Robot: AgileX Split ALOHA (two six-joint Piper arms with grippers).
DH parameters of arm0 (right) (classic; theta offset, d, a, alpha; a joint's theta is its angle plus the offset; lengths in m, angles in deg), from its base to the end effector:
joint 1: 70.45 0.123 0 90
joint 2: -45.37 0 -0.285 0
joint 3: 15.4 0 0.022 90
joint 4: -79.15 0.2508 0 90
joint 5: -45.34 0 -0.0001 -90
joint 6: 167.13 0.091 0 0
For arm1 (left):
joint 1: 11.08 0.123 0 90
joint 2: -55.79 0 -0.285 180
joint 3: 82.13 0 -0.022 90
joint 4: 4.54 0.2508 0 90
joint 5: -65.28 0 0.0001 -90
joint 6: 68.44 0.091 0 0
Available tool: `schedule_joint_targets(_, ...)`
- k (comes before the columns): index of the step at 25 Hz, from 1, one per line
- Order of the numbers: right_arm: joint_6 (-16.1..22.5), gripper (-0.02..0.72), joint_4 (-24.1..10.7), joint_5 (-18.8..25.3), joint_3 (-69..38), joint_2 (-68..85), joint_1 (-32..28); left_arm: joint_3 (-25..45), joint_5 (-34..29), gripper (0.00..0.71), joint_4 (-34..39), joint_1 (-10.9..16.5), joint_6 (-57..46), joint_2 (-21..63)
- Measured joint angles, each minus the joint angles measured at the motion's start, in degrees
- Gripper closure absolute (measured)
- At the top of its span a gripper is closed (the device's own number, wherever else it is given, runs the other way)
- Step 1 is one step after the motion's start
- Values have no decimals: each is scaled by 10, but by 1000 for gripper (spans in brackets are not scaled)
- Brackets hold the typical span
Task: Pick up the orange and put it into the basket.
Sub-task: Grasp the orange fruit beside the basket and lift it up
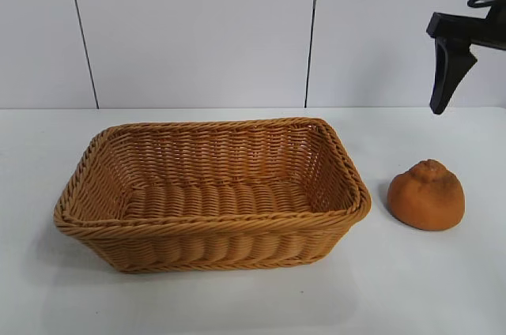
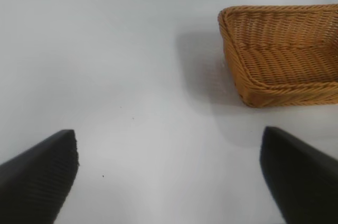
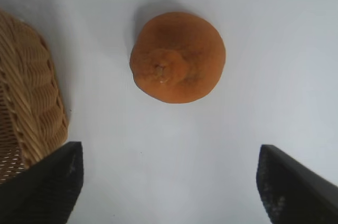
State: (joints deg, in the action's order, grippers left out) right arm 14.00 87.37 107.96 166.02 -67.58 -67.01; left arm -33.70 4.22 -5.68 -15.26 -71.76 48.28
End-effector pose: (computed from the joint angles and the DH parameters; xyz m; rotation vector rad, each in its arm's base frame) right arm 0.3606 0.0333 0.2241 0.0292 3.0380 0.2049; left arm -0.0062 -0.0011 0.2775 0.0164 2.0434 -0.1057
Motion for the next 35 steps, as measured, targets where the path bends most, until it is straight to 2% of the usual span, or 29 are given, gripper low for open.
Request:
schedule_joint_targets(4, -1, 93, 9, -16, 1, -44, 0, 0, 0, 43, 0, 0, 0, 0)
schedule_joint_targets(10, 1, 93, 13, -72, 1, -138, 0, 0, 0, 43, 0, 0, 0, 0)
schedule_joint_targets(15, 3, 101, 15, -83, 2, -167, 0, 0, 0, 43, 0, 0, 0, 0)
schedule_joint_targets(17, 3, 171, 13, -86, 2, -168, 0, 0, 0, 43, 0, 0, 0, 0)
schedule_joint_targets(22, 5, 536, 11, -83, 2, -166, 0, 0, 0, 43, 0, 0, 0, 0)
schedule_joint_targets(24, 3, 640, 11, -78, 3, -161, 0, 0, 0, 43, 0, 0, 0, 0)
schedule_joint_targets(25, 2, 661, 11, -77, 3, -154, 0, 0, 0, 43, 0, 0, 0, 0)
schedule_joint_targets(35, -2, 660, 5, -75, 2, -28, -1, 0, 0, 43, 0, 0, 0, 0)
